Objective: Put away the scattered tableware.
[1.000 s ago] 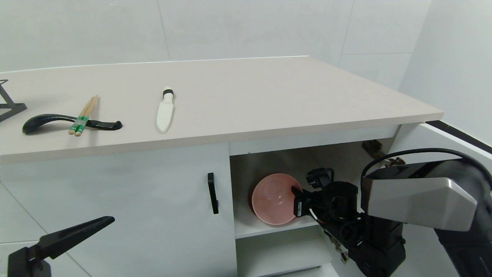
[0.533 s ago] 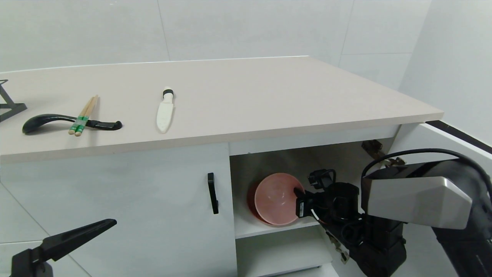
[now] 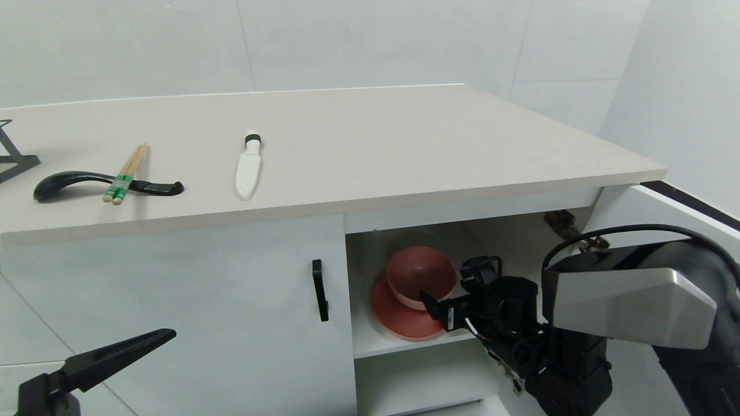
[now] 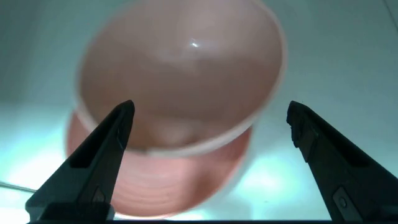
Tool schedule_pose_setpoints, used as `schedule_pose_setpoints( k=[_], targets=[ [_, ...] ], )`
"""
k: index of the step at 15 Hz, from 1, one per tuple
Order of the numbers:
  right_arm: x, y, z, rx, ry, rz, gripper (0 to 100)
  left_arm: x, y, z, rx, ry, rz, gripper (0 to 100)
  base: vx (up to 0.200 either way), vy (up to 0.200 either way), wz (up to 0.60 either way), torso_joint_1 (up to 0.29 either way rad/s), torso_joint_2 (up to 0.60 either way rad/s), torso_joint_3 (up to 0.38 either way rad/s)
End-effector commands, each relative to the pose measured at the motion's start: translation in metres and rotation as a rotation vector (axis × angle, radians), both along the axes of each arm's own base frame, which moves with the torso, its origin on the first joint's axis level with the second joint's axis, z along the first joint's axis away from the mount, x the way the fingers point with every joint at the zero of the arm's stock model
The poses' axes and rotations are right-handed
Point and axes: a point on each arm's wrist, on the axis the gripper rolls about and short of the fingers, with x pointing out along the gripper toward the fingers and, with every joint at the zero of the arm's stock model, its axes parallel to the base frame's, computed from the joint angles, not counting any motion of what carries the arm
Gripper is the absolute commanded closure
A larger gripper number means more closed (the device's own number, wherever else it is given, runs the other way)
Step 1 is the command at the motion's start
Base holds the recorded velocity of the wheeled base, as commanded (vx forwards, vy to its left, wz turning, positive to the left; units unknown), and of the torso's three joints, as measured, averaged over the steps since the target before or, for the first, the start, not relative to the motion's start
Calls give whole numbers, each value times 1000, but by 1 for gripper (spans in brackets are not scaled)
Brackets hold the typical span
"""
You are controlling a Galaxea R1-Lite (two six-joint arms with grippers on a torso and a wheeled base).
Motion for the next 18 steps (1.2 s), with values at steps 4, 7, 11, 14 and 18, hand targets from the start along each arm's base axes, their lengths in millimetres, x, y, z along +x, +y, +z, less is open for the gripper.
schedule_pose_setpoints(
  k=[4,7,11,14,18],
  targets=[
    [-35,13,40,24,-38,87,0,0,0,0,-1,-2,0,0,0,0,0,0,0,0],
    [-57,10,51,4,-22,124,0,0,0,1,-5,-7,0,0,0,0,0,0,0,0],
    [-87,8,78,23,-48,182,0,1,0,4,-20,-17,3,0,0,0,0,0,0,0],
    [-106,-1,93,32,-63,209,0,1,0,4,-20,-17,4,0,0,0,0,0,0,0],
    [-124,-18,112,23,-108,216,0,0,0,3,-14,-17,3,0,0,0,0,0,0,0]
  ],
)
